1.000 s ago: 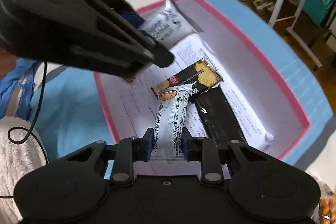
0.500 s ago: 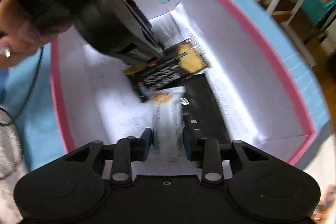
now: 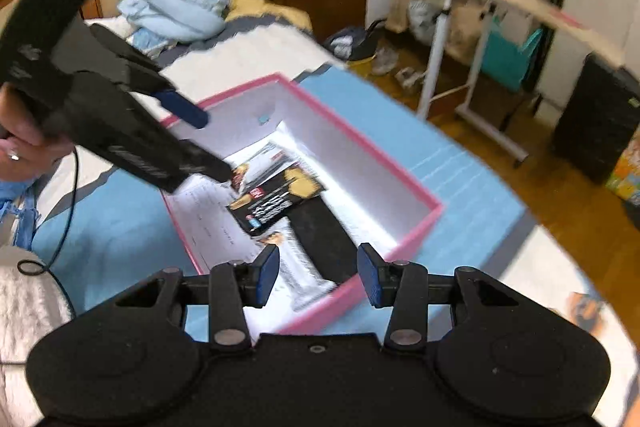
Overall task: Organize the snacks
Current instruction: 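Withdraw both tools from the box toward the snack pile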
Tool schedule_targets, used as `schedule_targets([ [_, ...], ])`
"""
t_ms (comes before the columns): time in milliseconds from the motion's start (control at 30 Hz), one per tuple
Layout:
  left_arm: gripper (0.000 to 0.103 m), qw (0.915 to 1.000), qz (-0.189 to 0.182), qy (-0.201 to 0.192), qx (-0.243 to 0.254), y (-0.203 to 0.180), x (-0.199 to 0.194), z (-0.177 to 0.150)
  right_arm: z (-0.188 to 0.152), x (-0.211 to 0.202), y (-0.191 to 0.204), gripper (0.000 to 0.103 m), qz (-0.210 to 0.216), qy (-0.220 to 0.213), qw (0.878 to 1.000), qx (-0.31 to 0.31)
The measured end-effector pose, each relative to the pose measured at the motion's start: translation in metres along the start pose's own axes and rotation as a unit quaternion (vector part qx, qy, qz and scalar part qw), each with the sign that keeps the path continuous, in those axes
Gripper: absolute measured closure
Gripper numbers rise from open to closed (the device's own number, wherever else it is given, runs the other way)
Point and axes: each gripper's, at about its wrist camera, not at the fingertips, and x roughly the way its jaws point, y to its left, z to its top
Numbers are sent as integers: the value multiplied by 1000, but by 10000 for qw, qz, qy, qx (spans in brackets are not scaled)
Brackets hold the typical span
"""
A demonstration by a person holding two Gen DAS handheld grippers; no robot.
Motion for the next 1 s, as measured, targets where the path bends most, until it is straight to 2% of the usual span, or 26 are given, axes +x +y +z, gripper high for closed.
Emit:
schedule_targets([
  [100, 36, 9996, -162, -200, 145, -17, -28, -3, -14, -30, -10, 51, -73, -177, 9997, 154],
  [267, 33, 9974, -387, -540, 277, -50, -54, 0, -24, -68, -26, 48, -559, -391, 9975, 175],
  [433, 30, 9911, -902, -876, 427, -92, -63, 6, -51, -100, -34, 43, -814, -609, 9940, 415],
  [567, 30, 9858, -1371, -889, 393, -124, -51, 7, -87, -109, -39, 43, -837, -731, 9900, 872],
  [700, 30, 9795, -1798, -760, 503, -155, -30, 9, -127, -98, -42, 43, -855, -746, 9838, 1387],
  [900, 30, 9814, -1677, -556, 748, -196, 8, 2, -171, -68, -38, 43, -782, -414, 9784, 1868],
  [1000, 30, 9819, -1632, -448, 854, -209, 31, -3, -186, -56, -35, 43, -751, -426, 9746, 2069],
])
